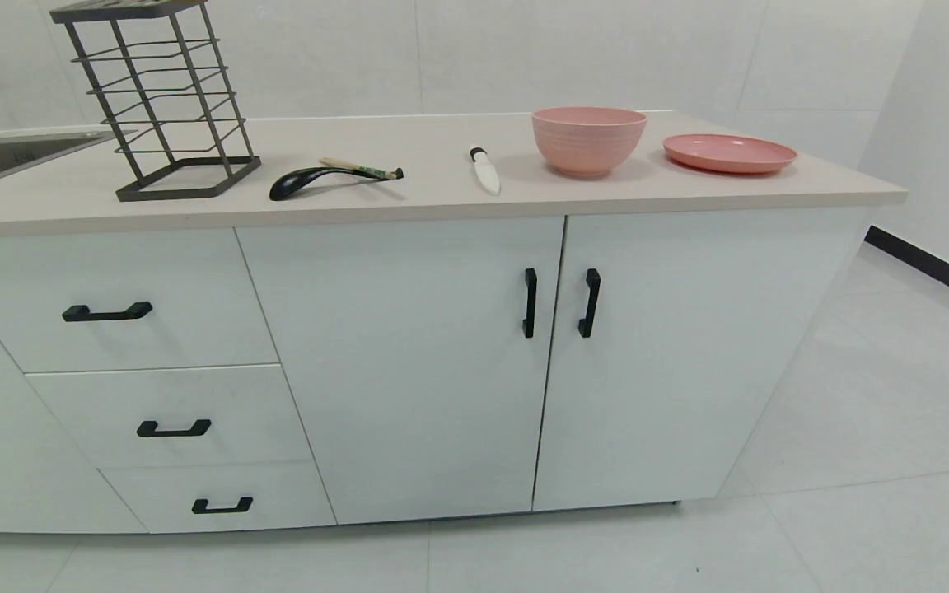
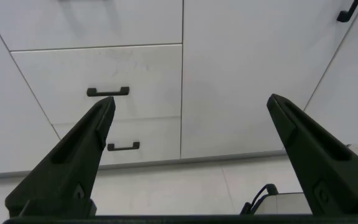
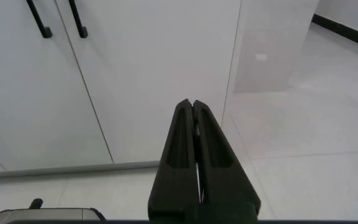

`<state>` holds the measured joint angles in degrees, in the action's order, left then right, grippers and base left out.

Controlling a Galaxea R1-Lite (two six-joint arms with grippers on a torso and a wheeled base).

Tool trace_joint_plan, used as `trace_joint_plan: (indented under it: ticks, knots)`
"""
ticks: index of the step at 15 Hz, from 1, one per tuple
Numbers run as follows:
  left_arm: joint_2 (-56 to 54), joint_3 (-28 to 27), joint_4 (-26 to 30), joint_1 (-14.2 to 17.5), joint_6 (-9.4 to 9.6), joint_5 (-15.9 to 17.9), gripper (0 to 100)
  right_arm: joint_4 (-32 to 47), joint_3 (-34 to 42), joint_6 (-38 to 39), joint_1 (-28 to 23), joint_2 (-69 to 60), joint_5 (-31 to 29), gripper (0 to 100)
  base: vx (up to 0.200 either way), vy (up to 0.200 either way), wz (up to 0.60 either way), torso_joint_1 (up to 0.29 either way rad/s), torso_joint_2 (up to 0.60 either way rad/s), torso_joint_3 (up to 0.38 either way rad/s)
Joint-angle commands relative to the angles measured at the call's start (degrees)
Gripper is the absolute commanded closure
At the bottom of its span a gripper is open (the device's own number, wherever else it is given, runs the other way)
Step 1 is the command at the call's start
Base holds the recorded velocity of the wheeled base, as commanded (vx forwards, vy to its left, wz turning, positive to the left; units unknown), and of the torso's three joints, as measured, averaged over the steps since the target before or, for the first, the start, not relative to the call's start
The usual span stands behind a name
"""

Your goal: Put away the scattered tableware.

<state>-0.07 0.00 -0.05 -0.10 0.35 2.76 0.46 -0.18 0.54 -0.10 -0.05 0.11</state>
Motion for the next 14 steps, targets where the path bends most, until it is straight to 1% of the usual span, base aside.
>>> trace_joint_plan:
  ticks: [1,2,3,4,5,6,8,9,10,11,14]
  knots:
    - [0.1,0.0,0.0,0.0,0.00,0.0,0,-0.5,0.1,-0.3,0.0,0.0,0.2,100,0.000,0.000,0.00,0.000,0.00,0.000]
    - [0.1,0.0,0.0,0.0,0.00,0.0,0,-2.9,-0.1,0.2,0.0,0.0,0.2,100,0.000,0.000,0.00,0.000,0.00,0.000]
    - [0.1,0.0,0.0,0.0,0.00,0.1,0,-8.8,-3.1,0.0,0.0,0.0,-0.2,100,0.000,0.000,0.00,0.000,0.00,0.000]
    - [0.1,0.0,0.0,0.0,0.00,0.1,0,-7.8,-4.8,-0.5,0.0,0.0,0.2,100,0.000,0.000,0.00,0.000,0.00,0.000]
    - [0.1,0.0,0.0,0.0,0.00,0.1,0,-4.9,-5.5,-0.8,0.0,0.0,2.3,100,0.000,0.000,0.00,0.000,0.00,0.000]
    - [0.1,0.0,0.0,0.1,0.00,0.1,0,-1.6,-6.8,-0.7,0.1,0.1,6.6,100,0.000,0.000,0.00,0.000,0.00,0.000]
    - [0.1,0.0,0.0,0.0,0.00,0.1,0,1.8,-10.8,-0.7,0.3,4.6,10.9,100,0.000,0.000,0.00,0.000,0.00,0.000]
    - [0.1,0.0,0.0,0.0,0.00,0.1,0,2.3,-13.5,-0.7,1.1,9.5,13.7,100,0.000,0.000,0.00,0.000,0.00,0.000]
    - [0.1,0.0,0.0,0.0,0.00,0.1,0,2.2,-14.8,-0.8,1.8,13.7,14.8,100,0.000,0.000,0.00,0.000,0.00,0.000]
    - [0.1,0.0,0.0,0.0,0.00,0.1,0,1.5,-15.4,-0.8,2.4,17.1,14.9,0,0.000,0.000,0.00,0.000,0.00,0.000]
    - [0.1,0.0,0.0,0.1,-0.09,0.1,0,-4.3,-15.3,-0.9,6.1,26.6,15.1,0,0.000,0.000,0.00,0.000,0.00,0.000]
